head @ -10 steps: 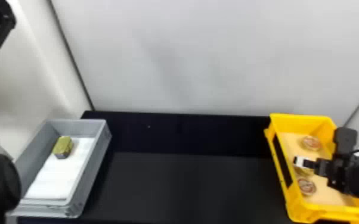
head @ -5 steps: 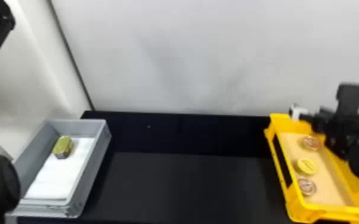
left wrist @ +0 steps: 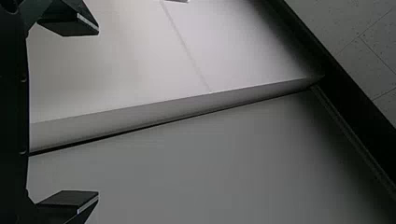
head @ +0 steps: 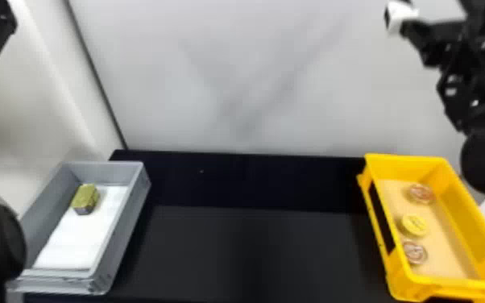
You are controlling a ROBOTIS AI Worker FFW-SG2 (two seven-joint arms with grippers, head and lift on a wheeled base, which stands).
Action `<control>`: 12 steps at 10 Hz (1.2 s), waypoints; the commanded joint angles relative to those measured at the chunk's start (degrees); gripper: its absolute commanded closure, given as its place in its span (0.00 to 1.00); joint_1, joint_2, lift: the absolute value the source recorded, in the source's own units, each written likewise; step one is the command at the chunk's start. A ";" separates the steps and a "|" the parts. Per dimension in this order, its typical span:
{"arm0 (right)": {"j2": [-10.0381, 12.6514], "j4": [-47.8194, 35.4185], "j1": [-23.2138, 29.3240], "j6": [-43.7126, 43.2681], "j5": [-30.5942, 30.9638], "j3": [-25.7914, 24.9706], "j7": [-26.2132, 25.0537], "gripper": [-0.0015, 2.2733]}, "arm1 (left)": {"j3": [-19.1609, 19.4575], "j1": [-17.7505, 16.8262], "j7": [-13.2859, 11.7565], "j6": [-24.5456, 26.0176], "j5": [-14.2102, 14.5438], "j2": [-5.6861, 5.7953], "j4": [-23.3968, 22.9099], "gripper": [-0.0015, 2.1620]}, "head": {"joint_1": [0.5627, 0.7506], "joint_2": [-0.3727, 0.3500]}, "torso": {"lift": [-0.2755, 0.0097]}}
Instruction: Pick up the round yellow can and place it in the yellow rectangular box
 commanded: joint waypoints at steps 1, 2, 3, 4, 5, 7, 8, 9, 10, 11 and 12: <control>1.93 -6.21 -2.32 -1.59 5.61 1.42 0.24 0.12 | 0.09 -0.24 0.33 -0.35 0.00 0.19 0.00 0.02 | 0.72 0.59 | 0.96; 1.93 -8.41 -2.84 -1.85 7.01 2.47 0.07 0.12 | 0.18 -0.33 0.24 -0.44 0.00 0.10 0.00 0.02 | 0.72 0.59 | 0.96; 1.49 -9.64 -3.11 -2.82 7.36 3.53 -1.07 0.12 | 0.26 -0.24 0.24 -0.62 0.00 0.10 0.00 0.02 | 0.72 0.59 | 0.96; 1.05 -9.90 -3.02 -4.49 8.24 4.41 -1.25 0.13 | 0.44 -0.15 0.24 -0.79 0.09 0.10 0.00 0.02 | 0.72 0.59 | 0.96; 0.96 -10.25 -3.11 -6.16 9.04 4.94 -1.07 0.13 | 0.44 -0.15 0.33 -1.15 0.09 0.10 0.00 0.02 | 0.72 0.59 | 0.96; 0.70 -10.95 -3.63 -7.13 10.53 5.90 -1.07 0.15 | 0.61 0.20 0.33 -1.23 0.00 0.10 0.08 0.02 | 0.72 0.59 | 0.96; 0.70 -11.04 -3.81 -7.13 10.62 5.99 -1.07 0.16 | 0.70 0.38 0.33 -1.32 0.00 0.10 0.08 0.02 | 0.72 0.59 | 0.96; 0.70 -11.13 -3.90 -7.04 10.97 6.34 -1.25 0.16 | 0.79 0.46 0.33 -1.41 0.00 0.10 0.08 0.02 | 0.72 0.59 | 0.96; 0.70 -11.04 -3.99 -6.78 10.88 6.34 -1.51 0.17 | 0.79 0.46 0.33 -1.41 0.00 0.10 0.08 0.02 | 0.72 0.59 | 0.96; 0.87 -11.22 -3.99 -6.08 9.92 6.26 -2.04 0.18 | 0.79 0.64 0.33 -1.41 0.00 0.10 0.08 0.02 | 0.72 0.59 | 0.96; 0.87 -11.39 -4.07 -5.37 9.56 6.17 -2.57 0.19 | 0.79 0.64 0.24 -1.41 0.00 0.10 0.08 0.02 | 0.72 0.59 | 0.96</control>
